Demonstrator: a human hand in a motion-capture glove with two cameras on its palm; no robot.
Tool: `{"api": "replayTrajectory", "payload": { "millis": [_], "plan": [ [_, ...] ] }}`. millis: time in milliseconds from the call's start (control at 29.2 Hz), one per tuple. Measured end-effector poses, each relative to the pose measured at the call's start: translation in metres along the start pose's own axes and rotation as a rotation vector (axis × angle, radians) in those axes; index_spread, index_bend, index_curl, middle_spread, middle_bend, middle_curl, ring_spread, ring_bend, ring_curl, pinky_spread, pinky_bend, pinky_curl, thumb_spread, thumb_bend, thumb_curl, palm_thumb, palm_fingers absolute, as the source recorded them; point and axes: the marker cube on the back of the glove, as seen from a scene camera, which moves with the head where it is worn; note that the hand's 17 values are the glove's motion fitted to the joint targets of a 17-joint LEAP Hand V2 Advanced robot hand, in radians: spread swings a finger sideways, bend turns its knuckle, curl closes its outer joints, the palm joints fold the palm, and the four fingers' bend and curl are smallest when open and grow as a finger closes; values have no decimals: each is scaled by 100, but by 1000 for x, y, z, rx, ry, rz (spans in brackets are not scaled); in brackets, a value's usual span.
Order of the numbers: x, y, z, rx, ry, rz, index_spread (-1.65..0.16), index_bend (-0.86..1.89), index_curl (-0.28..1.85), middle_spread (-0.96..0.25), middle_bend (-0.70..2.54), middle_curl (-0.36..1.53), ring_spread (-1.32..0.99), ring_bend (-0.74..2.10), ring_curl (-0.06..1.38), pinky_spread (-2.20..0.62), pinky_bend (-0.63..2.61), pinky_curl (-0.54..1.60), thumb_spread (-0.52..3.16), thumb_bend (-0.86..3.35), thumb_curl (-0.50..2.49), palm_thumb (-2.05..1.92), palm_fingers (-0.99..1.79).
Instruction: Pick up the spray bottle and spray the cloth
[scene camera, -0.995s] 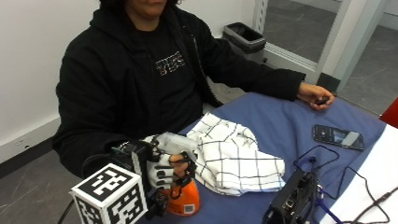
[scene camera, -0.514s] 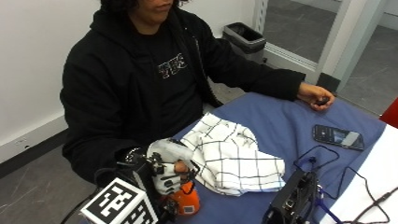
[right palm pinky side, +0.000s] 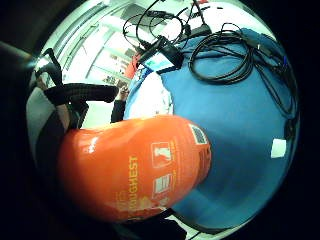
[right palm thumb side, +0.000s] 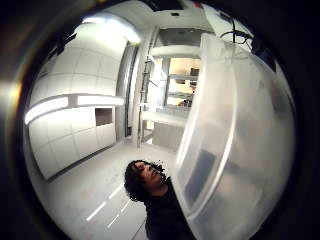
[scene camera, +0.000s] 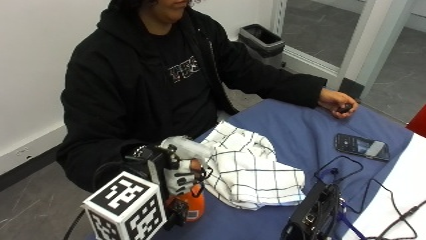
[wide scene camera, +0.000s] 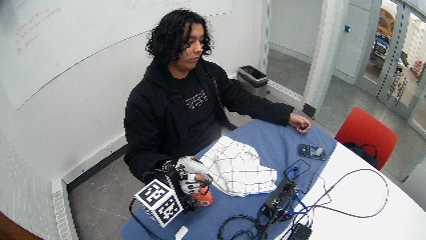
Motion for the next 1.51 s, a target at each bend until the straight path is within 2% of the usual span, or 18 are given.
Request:
{"api": "replayTrajectory", "payload": {
  "millis": [240, 549, 995, 1269, 1406, 1509],
  "plan": [
    [-33, -8, 21, -325, 47, 210, -25, 39, 56, -19, 63, 61, -21, 73, 55, -26, 45, 46, 46, -1, 69, 101, 132],
    [-35, -4, 76, -763, 217, 620, -25, 37, 59, -18, 65, 63, -20, 76, 56, -26, 47, 47, 48, -1, 74, 103, 128],
    [30, 15, 123, -1038, 472, 1039, -25, 32, 62, -18, 63, 65, -20, 76, 56, -25, 48, 48, 55, -1, 79, 104, 123],
    [51, 17, 131, -1073, 526, 1125, -26, 28, 64, -18, 63, 66, -20, 75, 56, -24, 48, 48, 59, -1, 82, 104, 123],
    [30, 2, 133, -1043, 524, 1048, -26, 27, 64, -18, 62, 66, -20, 75, 56, -24, 48, 48, 62, -1, 83, 104, 123],
    [-2, -20, 140, -1008, 507, 917, -26, 26, 65, -18, 62, 67, -20, 75, 56, -24, 48, 48, 63, -1, 84, 104, 123]
  ]
}}
